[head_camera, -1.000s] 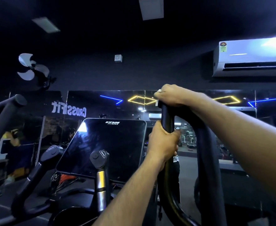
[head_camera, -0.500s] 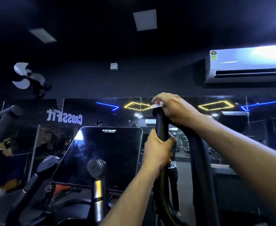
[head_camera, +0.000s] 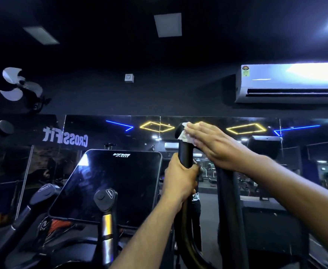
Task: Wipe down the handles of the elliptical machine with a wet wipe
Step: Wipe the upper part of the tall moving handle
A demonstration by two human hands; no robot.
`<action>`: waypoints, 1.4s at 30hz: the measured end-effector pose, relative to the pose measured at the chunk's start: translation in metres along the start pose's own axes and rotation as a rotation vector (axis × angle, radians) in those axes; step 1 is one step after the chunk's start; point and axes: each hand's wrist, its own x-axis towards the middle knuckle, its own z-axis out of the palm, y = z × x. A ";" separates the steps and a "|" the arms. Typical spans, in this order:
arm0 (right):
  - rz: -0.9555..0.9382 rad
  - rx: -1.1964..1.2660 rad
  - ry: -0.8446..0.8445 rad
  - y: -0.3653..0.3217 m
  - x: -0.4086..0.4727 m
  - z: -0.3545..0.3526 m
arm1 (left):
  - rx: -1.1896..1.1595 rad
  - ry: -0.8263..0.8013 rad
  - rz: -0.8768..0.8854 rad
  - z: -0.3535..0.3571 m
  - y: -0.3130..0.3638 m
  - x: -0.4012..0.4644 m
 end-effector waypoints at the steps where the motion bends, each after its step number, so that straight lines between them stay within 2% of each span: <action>1: 0.044 0.069 0.009 0.000 0.009 0.001 | -0.001 0.008 -0.002 0.000 0.000 0.001; 5: 0.340 0.168 -0.134 -0.004 0.051 -0.005 | 0.020 0.011 -0.017 -0.001 0.000 0.001; 7: 0.285 0.034 -0.098 -0.010 0.059 -0.004 | 0.029 0.006 -0.019 -0.001 0.001 0.001; 10: 0.131 -0.325 -0.007 -0.016 0.050 0.005 | 0.039 0.008 -0.023 -0.001 0.001 0.001; 13: 0.026 -0.496 0.093 -0.017 0.028 0.012 | 0.042 0.019 -0.012 -0.001 0.000 0.000; 15: 0.050 -0.403 0.144 -0.014 0.015 0.014 | 0.023 0.014 -0.007 0.000 0.001 -0.002; 19: 0.148 -0.220 -0.001 -0.018 0.001 0.011 | 0.025 0.013 0.003 0.000 0.002 -0.003; 23: 0.325 -0.060 -0.002 -0.028 0.039 -0.006 | 0.030 0.009 -0.015 0.000 0.004 -0.003; 25: 0.350 -0.082 0.004 -0.032 0.051 -0.004 | 0.035 0.001 -0.017 -0.001 0.005 -0.004; 27: 0.323 -0.169 0.029 -0.036 0.043 0.006 | 0.043 -0.003 -0.014 -0.002 0.006 -0.004; 29: 0.176 -0.294 0.079 -0.033 0.021 0.015 | 0.043 0.002 -0.006 -0.002 0.005 -0.004; 31: 0.048 -0.300 0.117 -0.026 -0.001 0.012 | 0.041 0.007 0.007 -0.002 0.003 -0.003; 34: 0.120 -0.152 0.029 -0.013 -0.016 0.005 | 0.032 0.011 0.012 0.000 0.002 -0.003; 37: 0.247 -0.031 0.066 -0.016 -0.003 0.004 | 0.042 0.013 0.003 0.001 0.004 -0.003; 42: 0.023 -0.210 0.067 -0.025 -0.006 0.008 | 0.046 0.003 0.018 0.000 0.006 -0.005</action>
